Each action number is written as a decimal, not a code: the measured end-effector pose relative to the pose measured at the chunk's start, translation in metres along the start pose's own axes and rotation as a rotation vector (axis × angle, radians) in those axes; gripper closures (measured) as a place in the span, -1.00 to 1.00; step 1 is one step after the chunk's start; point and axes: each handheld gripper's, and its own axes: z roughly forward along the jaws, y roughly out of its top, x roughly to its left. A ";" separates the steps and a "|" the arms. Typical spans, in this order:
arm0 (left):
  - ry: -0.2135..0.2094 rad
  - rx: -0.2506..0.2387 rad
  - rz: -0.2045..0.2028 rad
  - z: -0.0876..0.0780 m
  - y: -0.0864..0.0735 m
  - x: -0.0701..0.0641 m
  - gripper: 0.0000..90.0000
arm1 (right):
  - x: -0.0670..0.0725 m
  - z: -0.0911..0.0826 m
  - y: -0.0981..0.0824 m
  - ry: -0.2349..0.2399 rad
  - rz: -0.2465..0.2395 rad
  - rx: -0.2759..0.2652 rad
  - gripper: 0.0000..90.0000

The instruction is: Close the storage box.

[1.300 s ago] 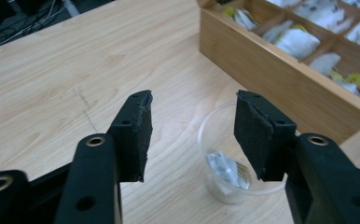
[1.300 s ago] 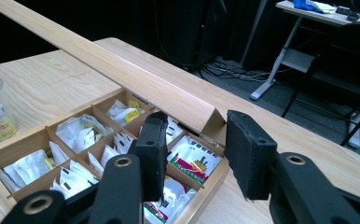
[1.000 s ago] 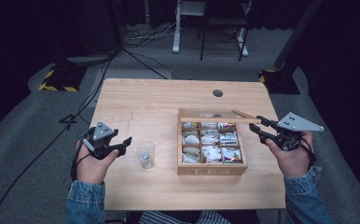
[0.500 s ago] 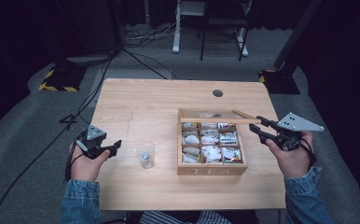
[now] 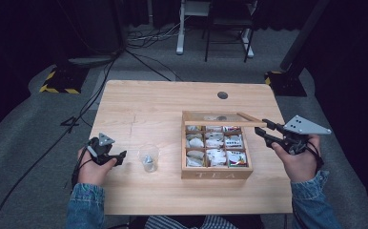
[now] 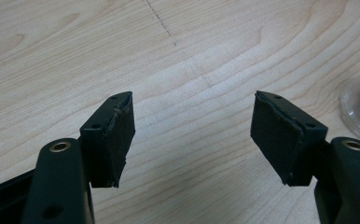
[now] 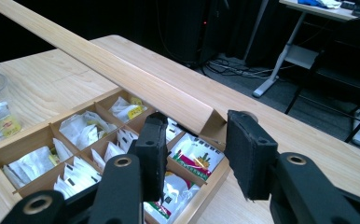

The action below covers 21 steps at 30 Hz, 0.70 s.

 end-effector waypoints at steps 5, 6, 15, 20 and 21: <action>0.021 0.029 0.009 0.005 0.000 -0.003 -0.32 | 0.001 -0.002 -0.001 -0.003 0.001 0.015 0.32; 0.018 0.037 0.007 0.006 0.000 -0.003 -0.31 | 0.001 -0.002 -0.001 -0.005 -0.001 0.016 0.32; 0.004 0.088 0.020 0.014 -0.001 -0.006 -0.31 | 0.002 -0.005 -0.001 0.004 0.028 0.070 0.32; 0.004 0.103 0.024 0.016 -0.001 -0.007 -0.31 | 0.003 -0.006 -0.002 0.011 0.051 0.097 0.34; 0.006 0.103 0.022 0.016 -0.001 -0.007 -0.31 | 0.004 -0.006 -0.002 0.014 0.056 0.105 0.34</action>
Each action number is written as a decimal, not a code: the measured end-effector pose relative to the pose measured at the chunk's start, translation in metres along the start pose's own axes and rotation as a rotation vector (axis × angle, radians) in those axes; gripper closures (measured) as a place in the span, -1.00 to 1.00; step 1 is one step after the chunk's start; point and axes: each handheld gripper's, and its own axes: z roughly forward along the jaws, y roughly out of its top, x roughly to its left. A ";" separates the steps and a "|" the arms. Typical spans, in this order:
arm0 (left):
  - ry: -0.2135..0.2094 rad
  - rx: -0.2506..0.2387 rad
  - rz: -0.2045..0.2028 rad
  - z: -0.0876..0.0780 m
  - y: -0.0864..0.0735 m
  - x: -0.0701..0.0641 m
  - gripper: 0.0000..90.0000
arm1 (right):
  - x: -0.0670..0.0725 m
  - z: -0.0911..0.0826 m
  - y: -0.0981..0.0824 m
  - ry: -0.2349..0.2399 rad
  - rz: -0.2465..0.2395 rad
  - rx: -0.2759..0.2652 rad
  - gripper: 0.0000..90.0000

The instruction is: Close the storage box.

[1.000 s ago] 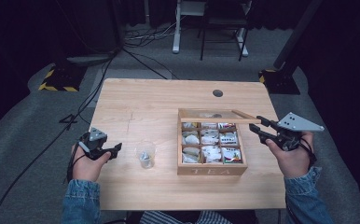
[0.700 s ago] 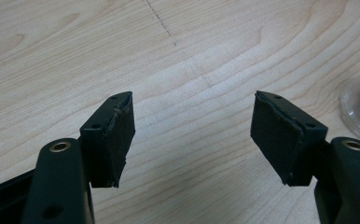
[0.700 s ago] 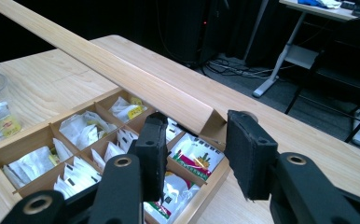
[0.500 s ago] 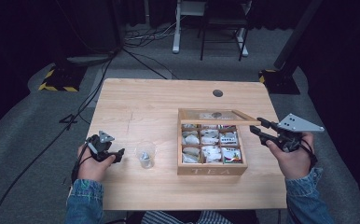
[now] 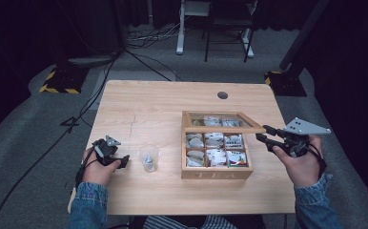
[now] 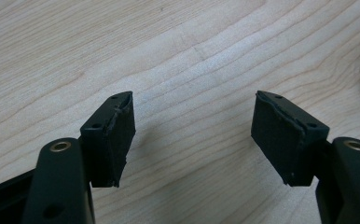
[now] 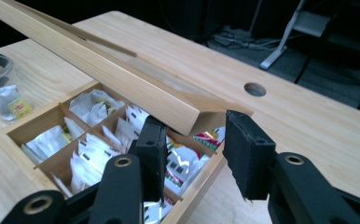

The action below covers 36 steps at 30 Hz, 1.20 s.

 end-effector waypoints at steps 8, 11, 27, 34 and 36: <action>-0.003 0.014 0.002 0.003 0.000 -0.001 -0.31 | 0.004 -0.001 0.000 0.001 0.035 0.063 0.34; -0.004 0.015 0.002 0.003 -0.001 -0.001 -0.31 | 0.005 -0.002 -0.001 0.002 0.046 0.075 0.34; -0.040 -0.040 -0.046 0.006 -0.007 0.003 -0.31 | 0.008 -0.002 -0.007 0.046 0.071 0.163 0.35; -0.043 -0.053 -0.048 0.007 -0.008 0.003 -0.32 | 0.007 -0.001 -0.011 0.085 0.084 0.195 0.35; -0.046 -0.063 -0.055 0.007 -0.008 0.003 -0.33 | 0.007 0.000 -0.012 0.094 0.083 0.207 0.35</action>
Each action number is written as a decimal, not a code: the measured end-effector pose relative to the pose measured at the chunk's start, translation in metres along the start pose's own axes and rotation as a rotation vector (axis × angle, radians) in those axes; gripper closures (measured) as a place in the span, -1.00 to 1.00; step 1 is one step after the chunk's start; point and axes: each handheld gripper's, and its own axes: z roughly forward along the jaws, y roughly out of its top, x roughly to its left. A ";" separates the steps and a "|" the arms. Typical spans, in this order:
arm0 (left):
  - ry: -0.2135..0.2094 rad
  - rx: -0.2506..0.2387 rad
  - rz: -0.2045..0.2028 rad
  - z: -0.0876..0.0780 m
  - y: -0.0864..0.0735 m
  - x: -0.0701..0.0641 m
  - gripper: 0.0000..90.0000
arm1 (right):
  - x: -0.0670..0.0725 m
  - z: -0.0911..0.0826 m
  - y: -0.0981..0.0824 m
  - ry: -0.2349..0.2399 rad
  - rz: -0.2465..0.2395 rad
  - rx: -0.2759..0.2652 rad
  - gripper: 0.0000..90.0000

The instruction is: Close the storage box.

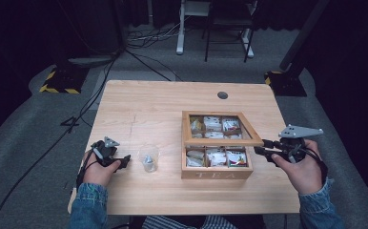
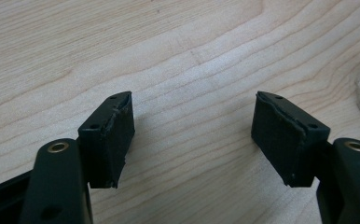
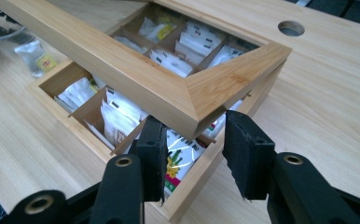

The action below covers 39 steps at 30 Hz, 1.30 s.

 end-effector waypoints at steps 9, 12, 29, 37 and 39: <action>-0.001 -0.007 0.000 0.000 -0.001 0.000 -0.34 | 0.001 0.004 -0.005 0.017 -0.012 0.049 0.35; -0.002 -0.009 -0.001 0.001 -0.001 0.000 -0.34 | 0.001 0.006 -0.006 0.027 -0.020 0.068 0.35; 0.001 -0.021 -0.003 0.001 -0.002 0.000 -0.35 | 0.006 0.018 -0.012 0.043 -0.063 0.189 0.34; 0.002 -0.026 -0.003 0.002 -0.002 0.000 -0.35 | 0.008 0.024 -0.016 0.051 -0.075 0.227 0.33; 0.002 -0.027 -0.003 0.002 -0.002 -0.001 -0.35 | 0.008 0.025 -0.016 0.053 -0.079 0.235 0.33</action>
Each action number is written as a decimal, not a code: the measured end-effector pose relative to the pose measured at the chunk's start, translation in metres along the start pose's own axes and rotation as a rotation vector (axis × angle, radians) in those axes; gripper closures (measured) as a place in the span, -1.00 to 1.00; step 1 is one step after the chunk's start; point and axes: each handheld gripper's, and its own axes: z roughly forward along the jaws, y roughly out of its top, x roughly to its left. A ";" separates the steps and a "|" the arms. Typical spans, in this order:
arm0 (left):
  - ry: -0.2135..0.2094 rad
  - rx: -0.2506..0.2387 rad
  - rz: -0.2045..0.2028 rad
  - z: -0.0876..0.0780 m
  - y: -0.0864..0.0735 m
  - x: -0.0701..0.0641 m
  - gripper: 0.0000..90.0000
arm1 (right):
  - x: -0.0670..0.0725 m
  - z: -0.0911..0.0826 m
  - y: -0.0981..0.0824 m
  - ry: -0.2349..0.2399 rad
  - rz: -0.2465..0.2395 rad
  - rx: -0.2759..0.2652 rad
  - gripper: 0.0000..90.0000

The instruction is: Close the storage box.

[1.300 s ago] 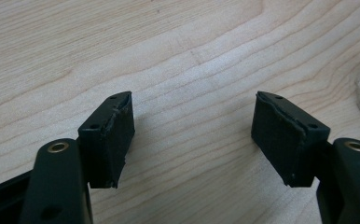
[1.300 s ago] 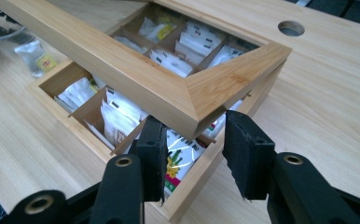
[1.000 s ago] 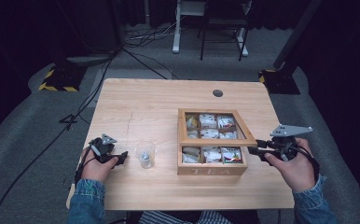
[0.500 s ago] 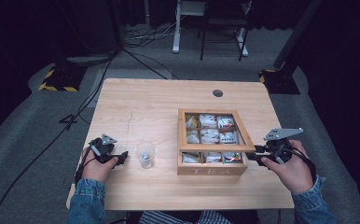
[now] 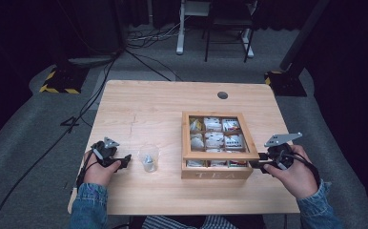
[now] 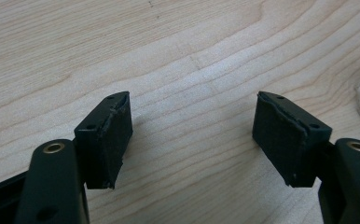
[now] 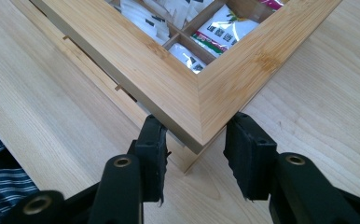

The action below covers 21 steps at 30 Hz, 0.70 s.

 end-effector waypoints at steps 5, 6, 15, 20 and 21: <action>0.000 -0.001 0.000 0.000 0.000 0.000 -0.35 | 0.001 0.003 -0.001 0.002 -0.003 0.019 0.33; -0.001 -0.001 -0.002 0.000 0.000 0.000 -0.36 | 0.001 0.003 -0.001 0.004 -0.004 0.024 0.33; -0.002 -0.004 -0.003 0.000 0.000 0.000 -0.36 | 0.001 0.010 -0.002 0.015 -0.010 0.066 0.32; -0.004 -0.005 -0.004 0.000 0.000 0.000 -0.36 | 0.001 0.013 -0.003 0.022 -0.008 0.084 0.32; -0.004 -0.006 -0.005 0.000 0.000 0.000 -0.36 | 0.001 0.014 -0.003 0.023 -0.009 0.087 0.32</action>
